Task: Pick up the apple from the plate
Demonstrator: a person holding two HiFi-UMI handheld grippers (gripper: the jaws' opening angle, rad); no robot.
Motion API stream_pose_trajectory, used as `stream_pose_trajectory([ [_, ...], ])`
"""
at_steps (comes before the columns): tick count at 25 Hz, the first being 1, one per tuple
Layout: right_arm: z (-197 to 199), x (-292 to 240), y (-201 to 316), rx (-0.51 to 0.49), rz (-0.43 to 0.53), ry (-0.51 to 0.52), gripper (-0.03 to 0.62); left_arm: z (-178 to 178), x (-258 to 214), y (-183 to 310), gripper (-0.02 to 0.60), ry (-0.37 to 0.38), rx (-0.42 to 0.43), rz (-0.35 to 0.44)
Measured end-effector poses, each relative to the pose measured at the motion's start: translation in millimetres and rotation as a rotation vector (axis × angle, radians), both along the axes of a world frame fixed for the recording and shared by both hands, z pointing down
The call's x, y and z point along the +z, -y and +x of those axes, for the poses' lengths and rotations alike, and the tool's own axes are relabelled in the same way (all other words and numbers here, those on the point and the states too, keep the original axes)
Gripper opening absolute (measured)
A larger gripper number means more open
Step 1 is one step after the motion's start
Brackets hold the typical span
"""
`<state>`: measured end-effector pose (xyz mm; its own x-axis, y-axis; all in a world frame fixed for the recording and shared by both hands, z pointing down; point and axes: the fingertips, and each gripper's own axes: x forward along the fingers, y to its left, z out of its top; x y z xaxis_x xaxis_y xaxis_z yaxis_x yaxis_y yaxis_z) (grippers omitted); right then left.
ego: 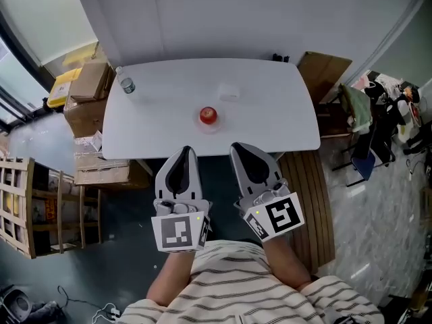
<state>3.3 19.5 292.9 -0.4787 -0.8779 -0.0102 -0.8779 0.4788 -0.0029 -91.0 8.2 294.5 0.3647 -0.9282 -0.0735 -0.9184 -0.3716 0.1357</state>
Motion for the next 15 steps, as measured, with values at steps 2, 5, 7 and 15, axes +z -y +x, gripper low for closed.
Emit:
stream_pose_trajectory([
  [2,-6,3,16,0.006,-0.007,0.002,0.012,-4,3,16,0.005,0.002,0.010,-0.009],
  [5,-11,5,37,0.014,-0.011,0.001,0.012,-8,3,36,0.005,0.006,0.020,-0.006],
  [7,-15,8,46,0.011,-0.019,-0.004,0.012,-9,5,47,0.005,0.005,0.020,-0.011],
  [15,-9,15,87,0.001,-0.044,0.004,0.012,-3,17,85,0.005,0.012,0.007,-0.057],
])
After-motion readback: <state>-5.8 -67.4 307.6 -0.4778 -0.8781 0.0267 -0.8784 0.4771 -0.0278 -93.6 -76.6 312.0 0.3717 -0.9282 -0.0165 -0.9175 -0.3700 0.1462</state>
